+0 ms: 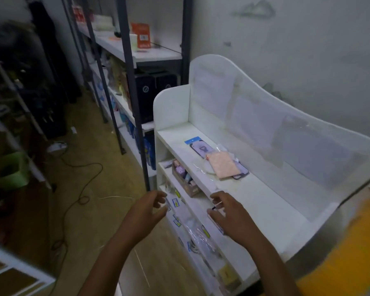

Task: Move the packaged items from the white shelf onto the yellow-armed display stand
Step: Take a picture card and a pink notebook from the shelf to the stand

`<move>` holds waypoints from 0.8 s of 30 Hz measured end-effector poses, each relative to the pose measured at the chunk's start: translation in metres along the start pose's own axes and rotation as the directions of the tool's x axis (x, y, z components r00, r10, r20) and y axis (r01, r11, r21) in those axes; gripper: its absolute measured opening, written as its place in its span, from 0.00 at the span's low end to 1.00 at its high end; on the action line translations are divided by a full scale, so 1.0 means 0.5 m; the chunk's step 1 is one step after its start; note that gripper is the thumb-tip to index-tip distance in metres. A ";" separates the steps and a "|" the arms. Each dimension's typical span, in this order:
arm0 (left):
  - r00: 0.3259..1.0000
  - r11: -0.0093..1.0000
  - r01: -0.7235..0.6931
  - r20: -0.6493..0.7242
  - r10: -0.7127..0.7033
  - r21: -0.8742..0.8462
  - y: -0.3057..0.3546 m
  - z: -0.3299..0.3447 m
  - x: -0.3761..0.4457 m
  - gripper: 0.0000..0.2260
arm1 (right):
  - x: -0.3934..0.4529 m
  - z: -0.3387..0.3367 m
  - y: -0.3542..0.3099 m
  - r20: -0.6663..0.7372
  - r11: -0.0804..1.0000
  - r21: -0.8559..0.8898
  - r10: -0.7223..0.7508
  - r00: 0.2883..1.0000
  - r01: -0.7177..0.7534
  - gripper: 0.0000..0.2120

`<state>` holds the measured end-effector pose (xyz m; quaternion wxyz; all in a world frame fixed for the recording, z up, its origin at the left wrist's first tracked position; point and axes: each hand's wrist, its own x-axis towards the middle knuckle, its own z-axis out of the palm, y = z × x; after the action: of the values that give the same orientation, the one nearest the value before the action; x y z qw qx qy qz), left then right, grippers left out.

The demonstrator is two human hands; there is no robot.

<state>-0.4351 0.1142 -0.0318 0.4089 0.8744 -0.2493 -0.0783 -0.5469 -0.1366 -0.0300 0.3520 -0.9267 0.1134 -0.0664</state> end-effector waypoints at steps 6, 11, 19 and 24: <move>1.000 1.000 -0.006 0.004 0.006 -0.012 -0.039 -0.014 0.133 0.12 | 0.133 0.018 0.010 0.009 0.999 0.024 0.022 1.000 -0.022 0.14; 0.995 0.998 -0.067 0.073 0.067 -0.001 -0.084 -0.019 0.284 0.12 | 0.249 0.037 0.027 -0.014 0.996 0.016 0.084 0.996 -0.084 0.16; 0.964 0.985 -0.158 0.208 0.168 -0.063 -0.114 -0.036 0.545 0.12 | 0.421 0.043 0.012 -0.122 0.973 0.015 0.229 0.966 -0.229 0.18; 0.928 0.978 -0.180 0.311 0.203 -0.104 -0.122 -0.009 0.660 0.12 | 0.468 0.034 0.030 -0.184 0.949 0.017 0.313 0.932 -0.315 0.15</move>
<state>-0.1259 -0.0147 -0.0524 0.4006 0.8059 -0.3934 -0.1879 -0.3202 -0.1968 -0.0426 0.3400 -0.8888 0.2925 -0.0941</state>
